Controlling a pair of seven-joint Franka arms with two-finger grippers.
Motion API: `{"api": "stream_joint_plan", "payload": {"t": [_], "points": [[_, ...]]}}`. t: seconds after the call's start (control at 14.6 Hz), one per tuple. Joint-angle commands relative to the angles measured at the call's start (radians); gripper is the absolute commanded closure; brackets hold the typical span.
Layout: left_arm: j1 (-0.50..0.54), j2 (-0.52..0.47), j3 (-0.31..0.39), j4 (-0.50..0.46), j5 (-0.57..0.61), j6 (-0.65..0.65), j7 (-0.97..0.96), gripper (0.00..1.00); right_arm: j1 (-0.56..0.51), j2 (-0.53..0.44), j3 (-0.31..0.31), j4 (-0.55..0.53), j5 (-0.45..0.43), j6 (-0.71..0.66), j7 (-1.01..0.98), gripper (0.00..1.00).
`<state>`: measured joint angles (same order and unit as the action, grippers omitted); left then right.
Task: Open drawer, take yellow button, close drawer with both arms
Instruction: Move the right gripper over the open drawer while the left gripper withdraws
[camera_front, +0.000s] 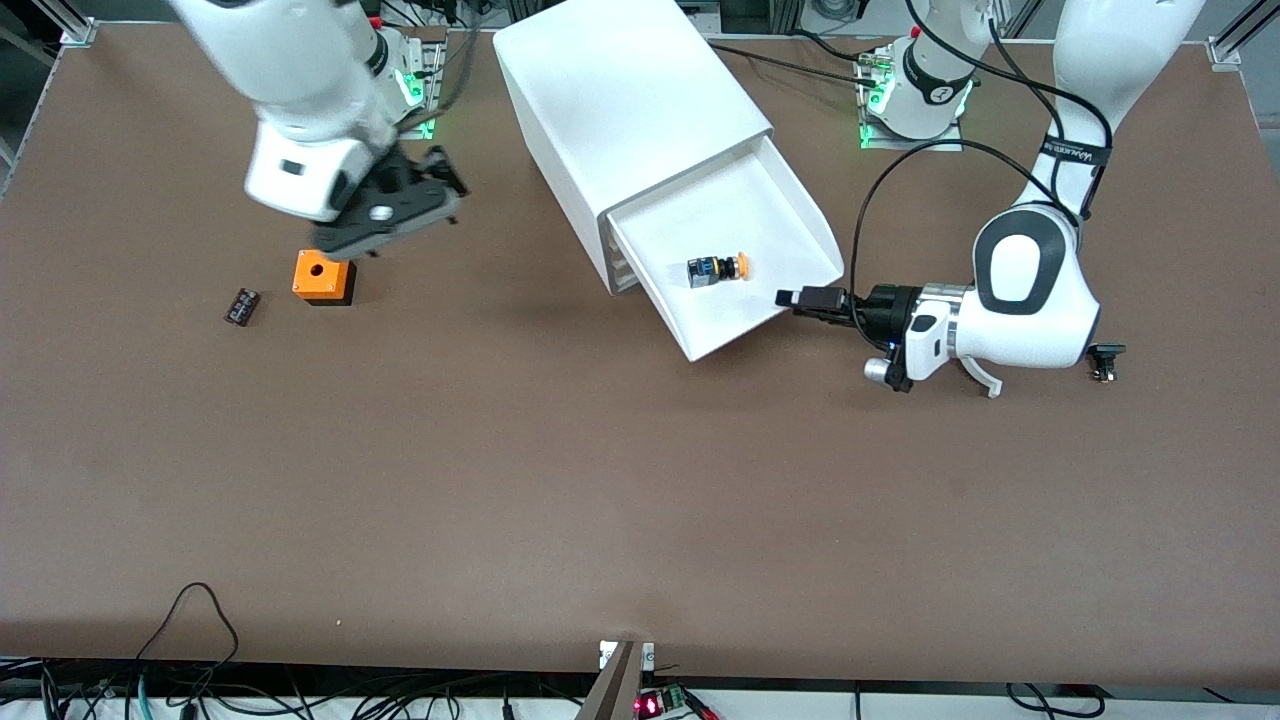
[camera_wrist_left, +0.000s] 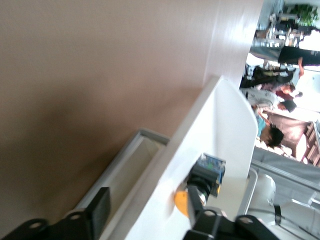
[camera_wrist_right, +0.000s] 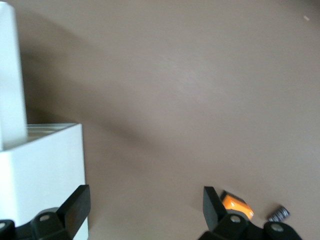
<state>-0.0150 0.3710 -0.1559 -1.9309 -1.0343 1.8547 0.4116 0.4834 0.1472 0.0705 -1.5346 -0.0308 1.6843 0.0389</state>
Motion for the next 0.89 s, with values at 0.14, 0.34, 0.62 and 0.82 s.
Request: {"api": "stream_joint_plan", "payload": {"t": [0.14, 0.34, 0.62, 0.82], "points": [[0.056, -0.127, 0.045, -0.005, 0.063, 0.098, -0.02, 0.0, 0.131, 0.149, -0.006, 0.209, 0.015, 0.033, -0.036, 0.0], [0.073, -0.162, 0.078, 0.003, 0.063, 0.124, -0.017, 0.0, 0.164, 0.236, 0.067, 0.27, 0.015, 0.207, -0.163, 0.0], [0.081, -0.236, 0.104, 0.067, 0.352, 0.114, -0.03, 0.0, 0.243, 0.357, 0.103, 0.411, 0.012, 0.206, -0.207, 0.0], [0.087, -0.277, 0.107, 0.16, 0.598, 0.037, -0.033, 0.0, 0.285, 0.38, 0.103, 0.421, 0.005, 0.175, -0.333, 0.0]]}}
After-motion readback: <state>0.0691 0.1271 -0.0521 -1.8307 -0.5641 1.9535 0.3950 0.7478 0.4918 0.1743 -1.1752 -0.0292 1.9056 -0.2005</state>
